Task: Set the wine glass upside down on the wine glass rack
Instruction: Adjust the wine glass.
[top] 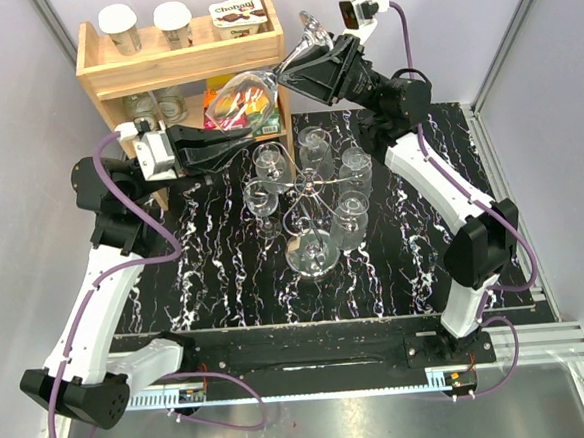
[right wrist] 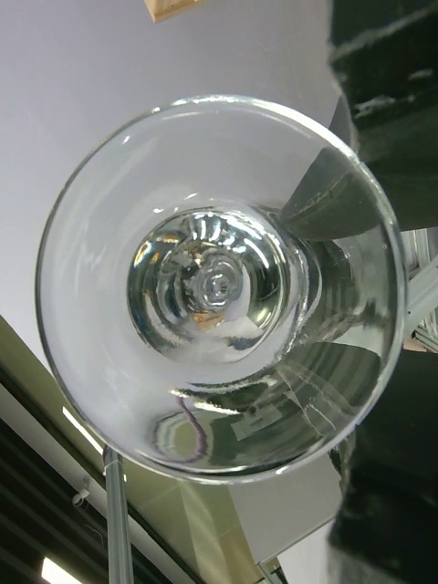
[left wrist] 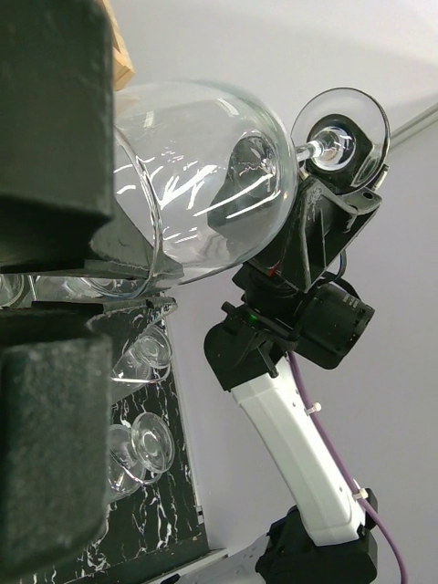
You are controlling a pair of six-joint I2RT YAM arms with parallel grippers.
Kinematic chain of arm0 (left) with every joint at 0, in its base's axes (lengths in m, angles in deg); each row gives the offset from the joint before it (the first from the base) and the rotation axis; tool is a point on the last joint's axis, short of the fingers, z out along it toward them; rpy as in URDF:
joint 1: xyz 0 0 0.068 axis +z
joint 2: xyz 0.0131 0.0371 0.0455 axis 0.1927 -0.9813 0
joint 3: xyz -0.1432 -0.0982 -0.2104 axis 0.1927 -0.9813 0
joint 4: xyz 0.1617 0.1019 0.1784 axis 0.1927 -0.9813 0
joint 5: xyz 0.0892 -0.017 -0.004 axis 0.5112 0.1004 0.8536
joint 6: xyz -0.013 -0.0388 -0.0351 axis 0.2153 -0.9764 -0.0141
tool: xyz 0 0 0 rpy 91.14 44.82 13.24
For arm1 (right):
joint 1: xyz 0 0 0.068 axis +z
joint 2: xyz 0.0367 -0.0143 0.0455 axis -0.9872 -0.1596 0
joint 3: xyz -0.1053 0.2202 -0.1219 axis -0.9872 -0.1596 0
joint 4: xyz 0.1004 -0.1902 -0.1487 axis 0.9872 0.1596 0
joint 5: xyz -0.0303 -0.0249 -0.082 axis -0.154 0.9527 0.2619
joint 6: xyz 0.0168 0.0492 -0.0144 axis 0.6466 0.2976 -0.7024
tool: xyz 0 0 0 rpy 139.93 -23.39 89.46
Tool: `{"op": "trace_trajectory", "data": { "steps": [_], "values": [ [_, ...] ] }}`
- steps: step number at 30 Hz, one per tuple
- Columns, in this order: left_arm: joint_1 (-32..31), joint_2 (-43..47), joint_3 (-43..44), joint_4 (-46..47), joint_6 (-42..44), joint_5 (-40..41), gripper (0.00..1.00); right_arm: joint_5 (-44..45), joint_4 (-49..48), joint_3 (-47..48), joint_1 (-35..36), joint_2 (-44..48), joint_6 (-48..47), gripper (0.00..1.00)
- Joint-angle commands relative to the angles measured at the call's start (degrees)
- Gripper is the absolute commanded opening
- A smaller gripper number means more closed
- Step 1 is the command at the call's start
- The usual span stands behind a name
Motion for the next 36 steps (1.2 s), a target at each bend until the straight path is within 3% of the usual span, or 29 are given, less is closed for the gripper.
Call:
{"op": "trace_trajectory", "data": {
  "steps": [1,7,36],
  "values": [
    [-2.13,-3.9,-2.35,-13.24,-1.31,-3.62,0.0,-3.9,-5.31,1.88,3.57,2.28,-0.85,0.47],
    [-3.53,-5.57,0.46,-15.61,-0.7,-3.18,0.0,-4.17,-5.22,1.88,3.92,2.28,-1.55,0.41],
    [-8.98,-9.88,-0.24,-20.45,2.47,0.95,0.0,-3.11,-11.81,2.23,5.77,2.19,0.03,0.42]
  ]
}}
